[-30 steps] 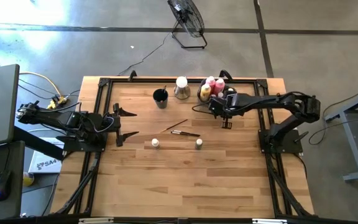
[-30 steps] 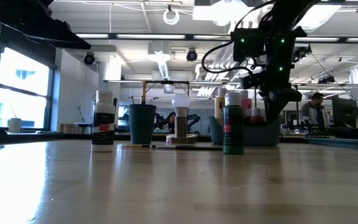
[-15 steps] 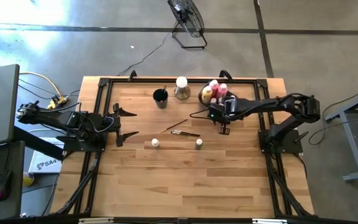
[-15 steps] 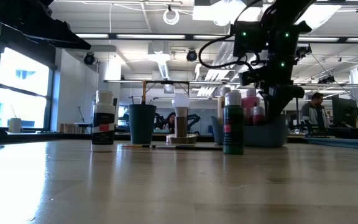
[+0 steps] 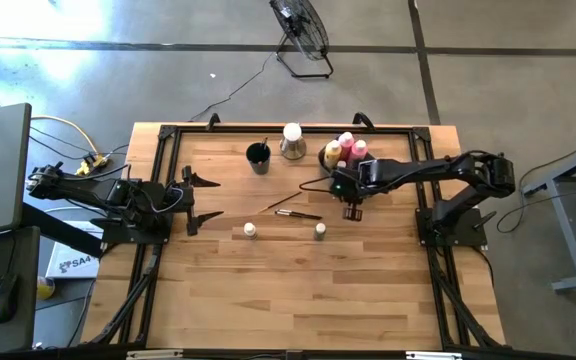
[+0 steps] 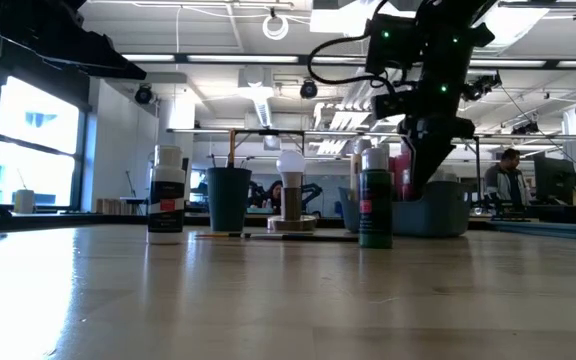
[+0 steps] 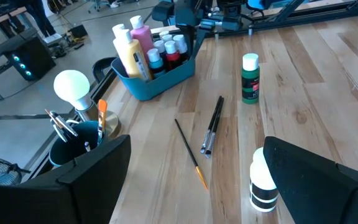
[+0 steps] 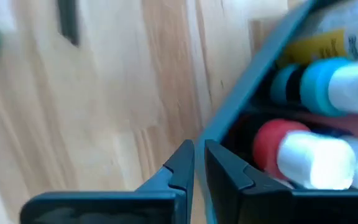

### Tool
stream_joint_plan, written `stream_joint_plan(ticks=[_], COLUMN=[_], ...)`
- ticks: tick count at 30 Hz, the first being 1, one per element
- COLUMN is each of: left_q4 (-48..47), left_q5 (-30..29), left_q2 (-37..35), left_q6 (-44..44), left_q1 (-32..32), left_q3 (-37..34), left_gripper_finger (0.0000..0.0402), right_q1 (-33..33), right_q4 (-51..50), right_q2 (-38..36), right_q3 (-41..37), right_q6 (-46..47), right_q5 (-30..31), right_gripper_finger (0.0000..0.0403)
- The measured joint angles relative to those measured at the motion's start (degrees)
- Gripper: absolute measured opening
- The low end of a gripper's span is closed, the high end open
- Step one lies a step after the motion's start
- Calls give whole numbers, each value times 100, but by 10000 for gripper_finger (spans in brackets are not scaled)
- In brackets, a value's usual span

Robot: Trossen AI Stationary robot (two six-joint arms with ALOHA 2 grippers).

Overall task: Pick & Place Paint Supplies
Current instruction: Adjust the blue bin, then put the small green paint bottle into the blue bin

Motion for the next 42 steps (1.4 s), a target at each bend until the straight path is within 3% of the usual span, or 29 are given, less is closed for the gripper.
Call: stream_joint_plan(ticks=[7, 23, 28, 42], left_q4=[0, 0, -2, -84], left_q5=[0, 0, 2, 139], left_q2=[-1, 0, -1, -1], left_q6=[0, 0, 0, -135], left_q1=[1, 0, -1, -1], left_q3=[-2, -2, -2, -2], left_gripper_finger=[361, 361, 361, 361], right_q1=[1, 467, 723, 1465], right_q4=[277, 247, 198, 267], right_q2=[0, -304, -730, -2616], right_q3=[25, 791, 795, 331], right_q6=[-1, -322, -314, 885], right_q5=[-347, 339, 845, 1909], right_gripper_finger=[31, 30, 6, 2])
